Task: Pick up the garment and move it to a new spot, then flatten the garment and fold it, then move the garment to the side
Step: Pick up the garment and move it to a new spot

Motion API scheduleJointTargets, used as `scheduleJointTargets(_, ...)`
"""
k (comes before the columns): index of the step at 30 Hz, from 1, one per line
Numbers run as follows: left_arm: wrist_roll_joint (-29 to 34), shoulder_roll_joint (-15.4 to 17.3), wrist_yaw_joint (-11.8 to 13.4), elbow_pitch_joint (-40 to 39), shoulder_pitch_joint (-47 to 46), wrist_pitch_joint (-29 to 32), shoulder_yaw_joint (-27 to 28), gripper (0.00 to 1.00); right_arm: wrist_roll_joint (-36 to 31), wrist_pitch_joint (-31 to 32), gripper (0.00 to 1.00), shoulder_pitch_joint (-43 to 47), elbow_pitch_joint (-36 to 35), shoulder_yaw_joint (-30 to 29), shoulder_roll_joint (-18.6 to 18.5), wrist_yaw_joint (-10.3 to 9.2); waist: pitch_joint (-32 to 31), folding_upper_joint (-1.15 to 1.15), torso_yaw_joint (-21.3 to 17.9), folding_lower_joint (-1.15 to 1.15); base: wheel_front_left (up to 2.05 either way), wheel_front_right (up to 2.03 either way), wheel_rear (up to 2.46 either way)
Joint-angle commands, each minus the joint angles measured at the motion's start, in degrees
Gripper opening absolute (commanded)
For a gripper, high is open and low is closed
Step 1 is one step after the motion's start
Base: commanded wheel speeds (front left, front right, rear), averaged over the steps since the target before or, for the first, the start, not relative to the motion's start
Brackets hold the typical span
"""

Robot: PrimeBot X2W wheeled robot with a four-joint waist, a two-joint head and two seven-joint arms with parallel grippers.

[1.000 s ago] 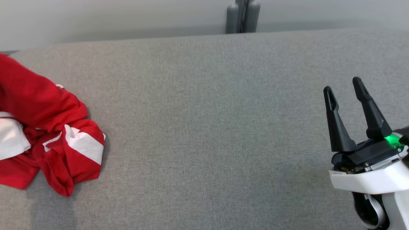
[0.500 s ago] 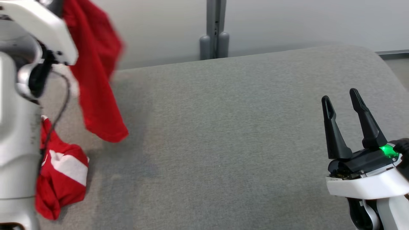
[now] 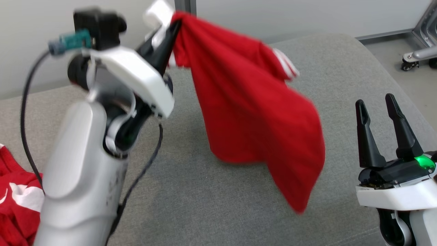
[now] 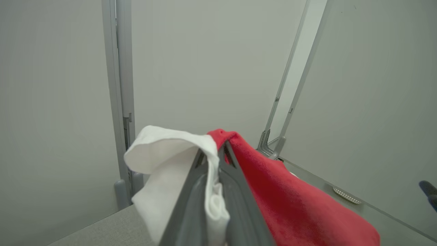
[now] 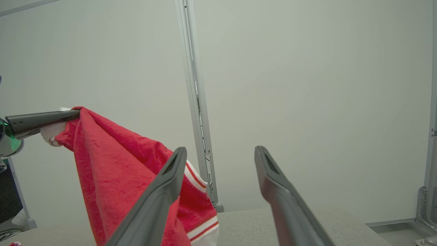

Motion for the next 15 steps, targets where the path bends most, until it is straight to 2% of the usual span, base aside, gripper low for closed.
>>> scheduleJointTargets(1,-0.20,0.33,0.43,-0.08,1.19,-0.35,0.41,0.00,0.34,-0.01,1.00,0.18,0.26,-0.29,-0.13,0.09,0.62,0.00,-0.34,0.00,0.00,0.00,0.00)
scheduleJointTargets(3,-1.10,0.38,1.13,0.43,5.62,-2.28,1.58,0.00,0.69,-0.01,1.00,-0.02,0.57,-0.38,-0.29,0.09,1.22,0.00,-0.37,0.00,0.00,0.00,0.00)
scheduleJointTargets(8,0.02,3.21,2.55,4.95,14.76,-7.20,4.09,0.00,0.95,-0.01,1.00,-0.34,1.06,-0.46,-0.96,0.09,2.10,0.00,0.40,0.00,0.00,0.00,0.00)
scheduleJointTargets(15,2.49,5.81,5.12,12.95,20.19,-17.35,7.81,0.00,0.92,-0.01,1.00,-0.61,1.14,-0.16,-1.89,0.09,2.32,0.00,2.50,0.00,0.00,0.00,0.00)
